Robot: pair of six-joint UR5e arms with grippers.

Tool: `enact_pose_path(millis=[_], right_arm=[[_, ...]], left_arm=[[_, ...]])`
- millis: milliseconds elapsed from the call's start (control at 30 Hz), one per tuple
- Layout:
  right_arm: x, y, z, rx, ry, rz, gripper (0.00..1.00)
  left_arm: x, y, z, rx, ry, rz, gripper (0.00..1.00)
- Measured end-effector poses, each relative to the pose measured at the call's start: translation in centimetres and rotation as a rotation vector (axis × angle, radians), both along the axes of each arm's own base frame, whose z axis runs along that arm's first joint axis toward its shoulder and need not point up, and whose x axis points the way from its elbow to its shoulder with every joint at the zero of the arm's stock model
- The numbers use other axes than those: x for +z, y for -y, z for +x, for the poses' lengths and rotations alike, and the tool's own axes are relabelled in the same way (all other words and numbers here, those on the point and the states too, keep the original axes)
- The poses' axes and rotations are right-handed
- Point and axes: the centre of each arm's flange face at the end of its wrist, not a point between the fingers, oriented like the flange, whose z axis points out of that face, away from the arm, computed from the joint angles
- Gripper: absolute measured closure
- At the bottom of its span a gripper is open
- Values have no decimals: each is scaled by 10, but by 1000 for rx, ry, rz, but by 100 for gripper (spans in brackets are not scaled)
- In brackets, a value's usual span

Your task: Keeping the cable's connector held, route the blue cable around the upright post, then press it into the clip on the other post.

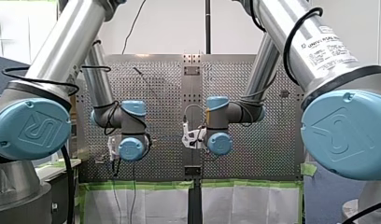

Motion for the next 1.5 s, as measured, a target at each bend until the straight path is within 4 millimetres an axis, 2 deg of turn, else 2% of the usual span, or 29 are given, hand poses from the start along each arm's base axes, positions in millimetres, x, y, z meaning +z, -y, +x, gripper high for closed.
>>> enact_pose_path(millis=[300, 667, 800, 1000, 1267, 1500], right_arm=[[0, 0, 0, -1, 0, 0, 100], [0, 0, 0, -1, 0, 0, 100], [-4, 6, -1, -19, -18, 2, 100], [-23, 15, 2, -50, -82, 29, 100], [-66, 6, -8, -51, -188, 124, 100], [-74, 3, -11, -50, -211, 146, 100]], left_arm=[[-14, -5, -7, 2, -76, 44, 100], [-16, -7, -10, 2, -97, 57, 100], [-16, -7, -10, 2, -97, 57, 100], [-16, -7, -10, 2, -97, 57, 100], [-16, -7, -10, 2, -97, 57, 100], [-16, -7, -10, 2, -97, 57, 100]])
